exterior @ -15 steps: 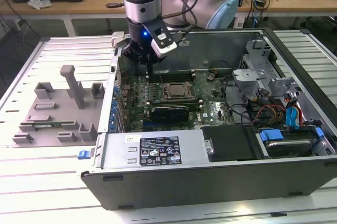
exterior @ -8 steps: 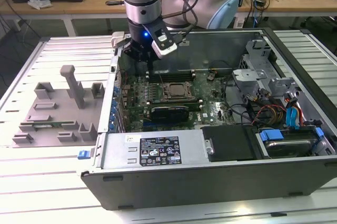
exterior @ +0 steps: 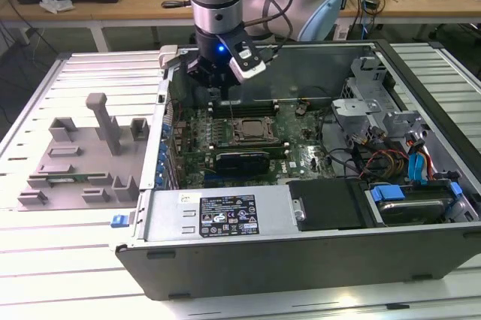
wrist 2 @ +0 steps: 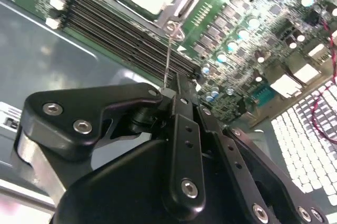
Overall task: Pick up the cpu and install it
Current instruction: 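Install the first cpu locking lever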
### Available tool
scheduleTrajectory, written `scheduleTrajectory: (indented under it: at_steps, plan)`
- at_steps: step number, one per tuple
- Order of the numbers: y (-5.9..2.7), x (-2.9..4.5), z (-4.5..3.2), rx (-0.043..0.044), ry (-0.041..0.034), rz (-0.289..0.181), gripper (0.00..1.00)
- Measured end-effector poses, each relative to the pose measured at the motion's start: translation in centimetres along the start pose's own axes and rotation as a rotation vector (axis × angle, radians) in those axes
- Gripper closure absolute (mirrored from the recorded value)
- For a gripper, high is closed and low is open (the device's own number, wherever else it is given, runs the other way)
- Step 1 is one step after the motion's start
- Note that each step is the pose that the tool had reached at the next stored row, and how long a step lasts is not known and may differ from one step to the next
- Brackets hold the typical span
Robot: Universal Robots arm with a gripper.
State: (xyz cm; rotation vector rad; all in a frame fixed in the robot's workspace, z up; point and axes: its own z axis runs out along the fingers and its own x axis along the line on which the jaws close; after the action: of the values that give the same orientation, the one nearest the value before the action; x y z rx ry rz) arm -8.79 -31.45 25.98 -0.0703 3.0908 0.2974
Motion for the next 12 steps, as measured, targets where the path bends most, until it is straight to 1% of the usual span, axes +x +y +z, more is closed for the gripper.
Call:
scheduleTrajectory:
  at_steps: [2, 5, 7, 10, 11, 12]
  plan:
    - [-0.04, -0.56, 0.02, 0.0, 0.0, 0.001, 0.89]
    - [-0.15, -1.88, 0.06, 0.0001, 0.0003, 0.002, 0.89]
    - [-0.16, -2.0, 0.09, 0.0001, -0.0002, 0.002, 0.89]
    - [-0.34, -1.97, 0.66, 0.0007, -0.0178, -0.002, 0.89]
    - [-0.4, -1.97, 0.86, 0.0016, -0.0264, -0.003, 0.89]
    - [-0.43, -1.96, 1.01, 0.0031, -0.0313, -0.004, 0.89]
